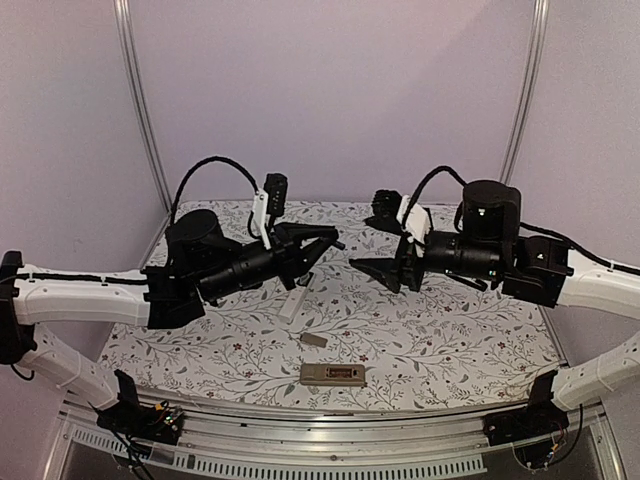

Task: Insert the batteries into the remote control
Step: Pass from the right arm to the left, then pass from the left arm to the right

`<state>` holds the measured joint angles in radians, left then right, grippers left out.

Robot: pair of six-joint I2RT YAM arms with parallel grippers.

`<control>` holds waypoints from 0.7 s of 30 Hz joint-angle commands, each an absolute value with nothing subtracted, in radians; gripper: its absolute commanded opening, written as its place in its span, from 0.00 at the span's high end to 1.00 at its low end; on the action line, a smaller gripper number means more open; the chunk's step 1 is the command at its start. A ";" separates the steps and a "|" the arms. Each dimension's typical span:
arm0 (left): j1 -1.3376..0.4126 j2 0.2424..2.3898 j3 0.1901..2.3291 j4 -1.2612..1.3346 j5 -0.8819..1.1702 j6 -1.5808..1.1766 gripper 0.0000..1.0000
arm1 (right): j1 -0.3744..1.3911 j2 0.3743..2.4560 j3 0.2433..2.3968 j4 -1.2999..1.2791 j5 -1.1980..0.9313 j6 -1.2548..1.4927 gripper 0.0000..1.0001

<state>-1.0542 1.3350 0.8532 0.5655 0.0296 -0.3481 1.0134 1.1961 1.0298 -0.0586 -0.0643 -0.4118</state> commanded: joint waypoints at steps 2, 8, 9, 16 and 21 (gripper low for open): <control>-1.043 1.318 0.803 0.896 0.119 -0.374 1.00 | 0.979 1.108 0.937 0.180 -0.328 -0.211 0.25; -1.042 1.362 0.786 1.123 0.240 -0.424 1.00 | 0.982 1.115 0.882 0.400 -0.440 -0.115 0.32; -1.044 1.375 0.802 1.118 0.256 -0.419 1.00 | 0.984 1.122 0.883 0.429 -0.446 -0.103 0.33; -1.055 1.410 0.848 1.120 0.278 -0.403 1.00 | 0.998 1.191 0.933 0.498 -0.477 -0.089 0.47; -1.057 1.423 0.859 1.130 0.298 -0.407 1.00 | 1.003 1.217 0.953 0.510 -0.476 -0.091 0.65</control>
<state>-1.0534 1.4071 0.8307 1.0859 0.2680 -0.4030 0.9955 1.1976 0.9127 0.4694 -0.4549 -0.1020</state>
